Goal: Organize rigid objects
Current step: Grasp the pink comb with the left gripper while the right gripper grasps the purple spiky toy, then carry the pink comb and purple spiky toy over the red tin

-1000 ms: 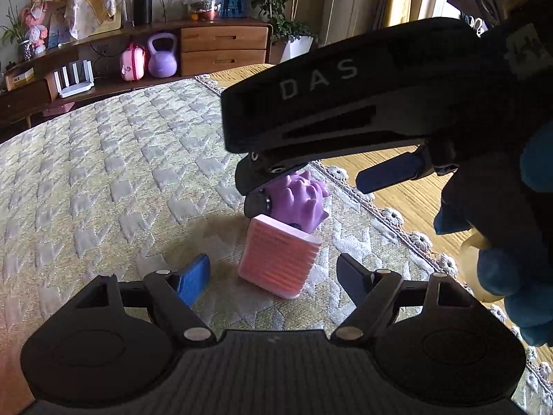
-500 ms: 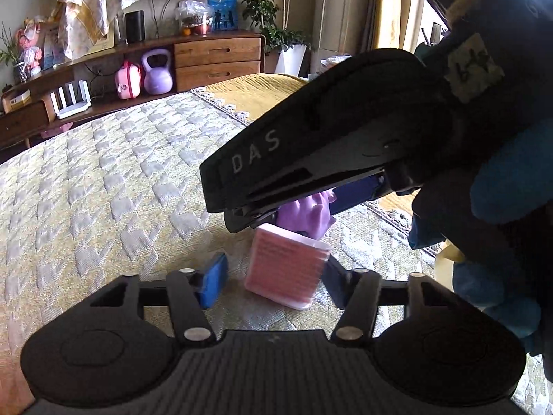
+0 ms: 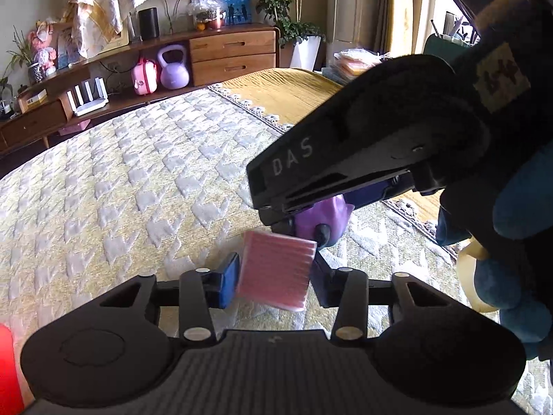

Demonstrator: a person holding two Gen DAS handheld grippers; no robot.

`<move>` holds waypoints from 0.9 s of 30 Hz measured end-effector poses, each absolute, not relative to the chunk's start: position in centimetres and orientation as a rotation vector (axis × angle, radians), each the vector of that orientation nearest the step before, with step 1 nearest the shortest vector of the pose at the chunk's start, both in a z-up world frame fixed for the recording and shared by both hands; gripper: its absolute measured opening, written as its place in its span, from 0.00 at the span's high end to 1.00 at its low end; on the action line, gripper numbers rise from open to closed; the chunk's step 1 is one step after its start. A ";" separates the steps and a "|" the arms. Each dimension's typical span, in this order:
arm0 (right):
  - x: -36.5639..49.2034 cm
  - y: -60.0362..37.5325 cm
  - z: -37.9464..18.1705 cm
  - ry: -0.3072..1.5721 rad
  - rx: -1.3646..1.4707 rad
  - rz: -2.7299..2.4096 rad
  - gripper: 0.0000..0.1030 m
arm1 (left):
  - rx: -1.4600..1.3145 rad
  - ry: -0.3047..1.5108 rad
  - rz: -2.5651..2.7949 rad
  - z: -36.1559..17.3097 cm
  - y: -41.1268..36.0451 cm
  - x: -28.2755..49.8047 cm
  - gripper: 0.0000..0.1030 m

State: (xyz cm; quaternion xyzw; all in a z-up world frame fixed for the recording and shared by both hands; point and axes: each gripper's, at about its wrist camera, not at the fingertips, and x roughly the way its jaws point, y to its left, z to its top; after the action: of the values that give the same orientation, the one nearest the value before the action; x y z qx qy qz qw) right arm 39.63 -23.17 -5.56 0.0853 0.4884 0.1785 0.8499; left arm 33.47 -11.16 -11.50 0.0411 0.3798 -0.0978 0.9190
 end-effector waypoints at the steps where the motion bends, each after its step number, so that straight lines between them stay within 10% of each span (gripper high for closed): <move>1: 39.2 -23.3 -5.4 1.028 0.183 0.377 0.46 | 0.079 0.783 -0.202 -11.3 -11.0 33.2 0.60; 27: 25.1 -22.9 0.9 0.965 0.146 0.501 0.46 | -0.054 0.841 -0.128 -6.2 -4.2 20.6 0.60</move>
State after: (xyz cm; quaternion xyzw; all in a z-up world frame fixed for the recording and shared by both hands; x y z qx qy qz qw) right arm 25.05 -22.86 0.92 0.0696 0.4585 0.2381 0.8534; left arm 20.57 -4.16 -6.21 -0.0262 0.4078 -0.0619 0.9106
